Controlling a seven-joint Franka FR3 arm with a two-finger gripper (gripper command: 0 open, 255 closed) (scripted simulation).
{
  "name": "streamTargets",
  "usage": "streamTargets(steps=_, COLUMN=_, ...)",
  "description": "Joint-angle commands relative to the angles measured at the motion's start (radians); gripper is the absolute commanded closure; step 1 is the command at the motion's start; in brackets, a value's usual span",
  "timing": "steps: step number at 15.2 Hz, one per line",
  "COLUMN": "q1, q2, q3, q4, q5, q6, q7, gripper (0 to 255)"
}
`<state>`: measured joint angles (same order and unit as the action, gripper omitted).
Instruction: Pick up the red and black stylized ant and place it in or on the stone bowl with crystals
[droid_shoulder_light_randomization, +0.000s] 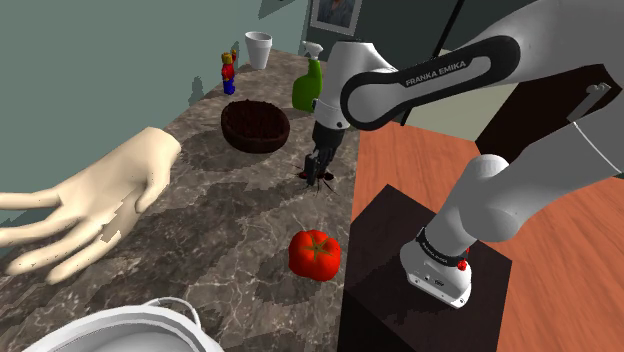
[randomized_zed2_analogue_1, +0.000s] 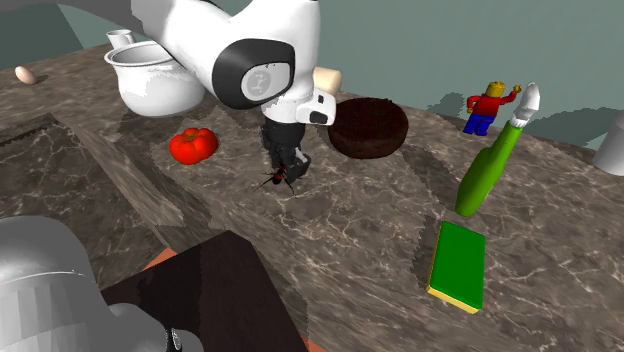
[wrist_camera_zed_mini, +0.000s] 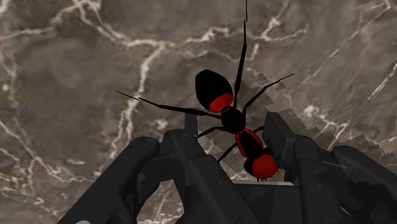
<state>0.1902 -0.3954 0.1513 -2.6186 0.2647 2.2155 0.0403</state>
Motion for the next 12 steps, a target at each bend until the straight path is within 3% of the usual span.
streamTargets(steps=1, q1=0.000, q2=0.004, q3=0.000, q4=-0.003, q5=-0.001, q6=-0.002, q7=0.000, gripper=255)
streamTargets(steps=4, q1=0.001, q2=0.002, q3=0.001, q4=-0.006, q5=0.000, q6=-0.001, q7=0.001, gripper=255)
streamTargets(steps=12, q1=-0.004, q2=-0.057, q3=-0.007, q4=0.059, q5=-0.016, q6=-0.124, q7=0.020, gripper=255)
